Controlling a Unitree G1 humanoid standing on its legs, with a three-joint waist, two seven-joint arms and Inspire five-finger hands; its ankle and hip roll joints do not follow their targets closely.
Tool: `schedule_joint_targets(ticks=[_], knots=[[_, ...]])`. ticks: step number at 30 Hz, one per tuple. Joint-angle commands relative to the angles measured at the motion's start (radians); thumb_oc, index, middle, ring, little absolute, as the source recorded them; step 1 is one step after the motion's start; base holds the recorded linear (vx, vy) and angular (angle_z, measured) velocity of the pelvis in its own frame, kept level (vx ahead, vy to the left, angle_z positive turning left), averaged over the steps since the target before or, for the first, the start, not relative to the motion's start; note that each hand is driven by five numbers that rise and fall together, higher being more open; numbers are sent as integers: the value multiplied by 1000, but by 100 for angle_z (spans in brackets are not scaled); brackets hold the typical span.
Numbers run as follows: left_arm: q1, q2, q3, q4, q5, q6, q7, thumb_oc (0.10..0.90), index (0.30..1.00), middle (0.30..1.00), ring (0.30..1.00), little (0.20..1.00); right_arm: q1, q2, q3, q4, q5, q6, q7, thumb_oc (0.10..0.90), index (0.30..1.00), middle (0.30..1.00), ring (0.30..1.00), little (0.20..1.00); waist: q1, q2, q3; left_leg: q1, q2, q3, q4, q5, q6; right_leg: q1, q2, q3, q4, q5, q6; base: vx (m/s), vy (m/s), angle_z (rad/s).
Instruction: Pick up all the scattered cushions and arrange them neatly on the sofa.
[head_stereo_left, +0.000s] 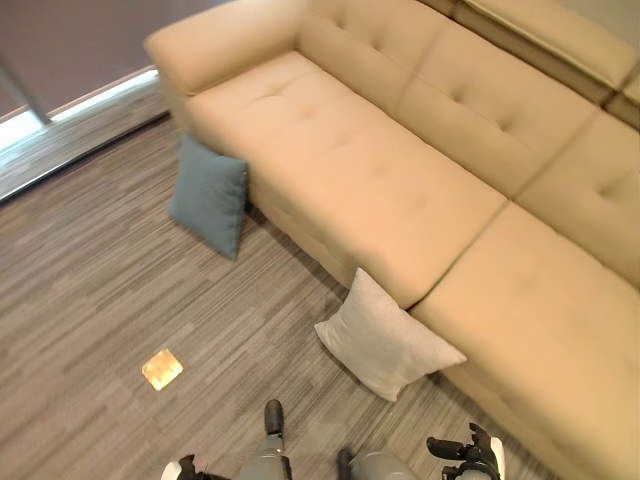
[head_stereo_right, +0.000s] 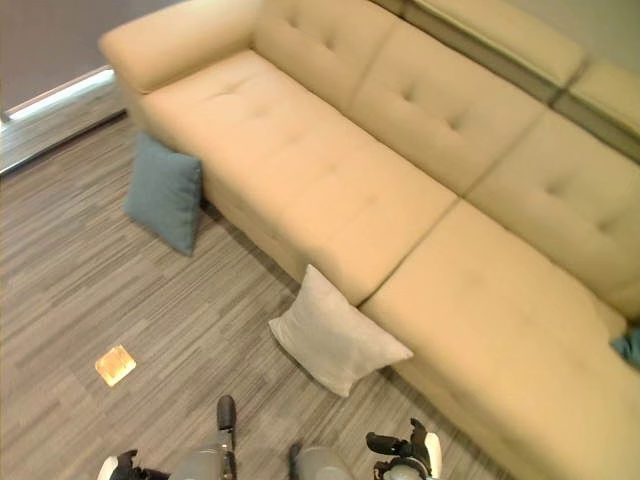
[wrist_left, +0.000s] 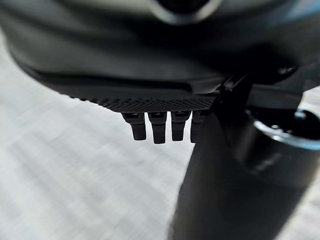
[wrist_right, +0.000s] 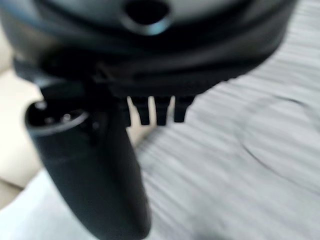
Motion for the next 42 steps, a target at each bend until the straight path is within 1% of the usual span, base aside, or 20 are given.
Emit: schedule_joint_targets(ticks=[1, 3, 5, 6, 7, 9, 10, 11, 12, 13, 14, 17, 18, 19, 20, 21, 30, 32, 36, 42], knots=[[29, 35, 31, 57, 31, 32, -12, 800, 900, 900, 900, 900, -35, -70, -6, -83, -27, -36, -37, 800, 900, 900, 900, 900, 25, -12, -37, 71, 39, 47, 102, -235, -64, -26, 11, -182, -3, 91, 34, 240, 252, -161], [27, 39, 28, 50, 58, 30, -23, 800, 900, 900, 900, 900, -29, -81, -9, -98, -36, -37, -40, 800, 900, 900, 900, 900, 15, -2, -36, 105, 32, 90, 114, -264, -59, -53, 5, -263, 8, 97, 37, 275, 226, -130], [25, 38, 16, 43, 81, 29, -30, 800, 900, 900, 900, 900, -25, -91, -10, -112, -42, -38, -41, 800, 900, 900, 900, 900, 4, 4, -34, 119, 27, 103, 132, -286, -55, -67, 2, -278, 7, 101, 37, 170, 77, -68], [18, 39, -6, 41, 117, 33, -34, 800, 900, 900, 900, 900, -19, -98, -12, -129, -48, -40, -43, 800, 900, 900, 900, 900, -11, 8, -31, 130, 23, 109, 149, -305, -54, -80, 5, -261, 3, 99, 35, 244, -38, -20], [10, 40, -41, 27, 175, 28, -39, 800, 900, 900, 900, 900, -3, -108, -14, -134, -47, -48, -48, 800, 900, 900, 900, 900, -36, 4, -46, 134, 13, 119, 180, -333, -60, -33, 52, -200, -116, 81, 13, 321, -80, 13], [6, 35, -53, 18, 182, 23, -35, 800, 900, 900, 900, 900, 10, -114, -18, -134, -45, -55, -58, 800, 900, 900, 900, 900, -43, 6, -53, 119, 23, 133, 239, -350, -72, 0, 84, -173, -172, 73, -5, 182, -81, 5], [3, 28, -59, 8, 176, 15, -33, 800, 900, 900, 900, 900, 15, -121, -19, -137, -46, -58, -66, 800, 900, 900, 900, 900, -46, 7, -53, 100, 35, 143, 310, -351, -83, 20, 99, -161, -196, 68, -14, 150, -174, -15], [-13, 22, -77, -27, 166, 4, -23, 800, 900, 900, 900, 900, 16, -123, -11, -137, -49, -65, -84, 800, 900, 900, 900, 900, -38, -8, -34, -2, 98, 130, 583, -266, -142, 65, 127, -121, -250, 61, -46, 172, -264, -26], [-29, 25, -91, -49, 165, 1, -14, 800, 900, 900, 900, 900, 13, -127, -2, -143, -52, -67, -94, 800, 900, 900, 900, 900, -21, -16, -12, -73, 135, 91, 735, -192, -177, 80, 147, -101, -264, 54, -70, 118, -311, -40], [-43, 26, -103, -65, 161, -1, -11, 800, 900, 900, 900, 900, 4, -130, 6, -139, -51, -67, -96, 800, 900, 900, 900, 900, -4, -21, 8, -145, 145, 38, 859, -173, -181, 91, 165, -85, -277, 49, -89, 26, -163, -69], [-54, 27, -116, -79, 153, -3, -2, 800, 900, 900, 900, 900, -5, -135, 17, -142, -52, -65, -103, 800, 900, 900, 900, 900, 8, -23, 22, -200, 147, 3, 889, -198, -166, 101, 173, -72, -285, 37, -97, 33, -23, -99], [-82, 15, -132, -112, 114, -15, 24, 800, 900, 900, 900, 900, -20, -139, 43, -136, -66, -63, -115, 800, 900, 900, 900, 900, 38, -23, 42, -272, 149, -97, 676, -256, -126, 111, 161, -17, -278, 20, -66, 132, 147, -79], [-86, 13, -138, -113, 112, -12, 30, 800, 900, 900, 900, 900, -25, -139, 51, -135, -71, -61, -121, 800, 900, 900, 900, 900, 47, -18, 45, -274, 159, -139, 544, -227, -127, 113, 159, 4, -279, 21, -54, 185, 261, -58], [-90, 16, -153, -106, 120, -8, 28, 800, 900, 900, 900, 900, -32, -143, 64, -127, -91, -58, -137, 800, 900, 900, 900, 900, 62, -8, 43, -273, 145, -178, 379, -138, -126, 116, 157, 14, -292, 35, -44, 114, 193, -61], [-90, 16, -153, -106, 120, -8, 28, 800, 900, 900, 900, 900, -32, -143, 64, -127, -91, -58, -137, 800, 900, 900, 900, 900, 63, -11, 44, -265, 143, -175, 368, -133, -126, 118, 155, 15, -293, 36, -44, 204, 297, -83], [-100, 4, -165, -83, 129, -15, 28, 800, 900, 900, 900, 900, -40, -134, 70, -128, -88, -69, -124, 800, 900, 900, 900, 900, 57, 15, 34, -186, 126, -188, 236, -131, -133, 99, 150, 47, -255, 35, -31, 170, 183, -78], [-184, 8, -178, -17, 119, -16, 56, 800, 900, 900, 900, 900, -136, -84, 57, -94, 0, -81, -152, 800, 900, 900, 900, 900, 32, -7, 79, -272, 61, -148, 246, -134, -92, -95, 89, 96, -206, 97, 1, -17, 209, -34], [-215, 18, -198, -27, 130, -22, 75, 800, 900, 900, 900, 900, -162, -100, 64, -114, -12, -83, -175, 800, 900, 900, 900, 900, 35, -12, 110, -306, 50, -159, 268, -160, -94, -132, 77, 100, -184, 84, 9, -28, 80, 9], [-300, 72, -261, -65, 187, -20, 100, 800, 900, 900, 900, 900, -221, -150, 83, -126, -1, -98, -202, 800, 900, 900, 900, 900, 36, -16, 165, -399, 39, -169, 286, -153, -90, -225, 60, 89, -164, 107, 19, -72, 56, 12], [-423, 95, -263, -146, 88, -73, 137, 800, 900, 900, 900, 900, -367, -185, 70, -52, 126, -127, -229, 800, 900, 900, 900, 900, 48, -4, 213, -532, 30, -180, 309, -130, -95, -350, 43, 79, -142, 127, 28, -81, 37, 1]])
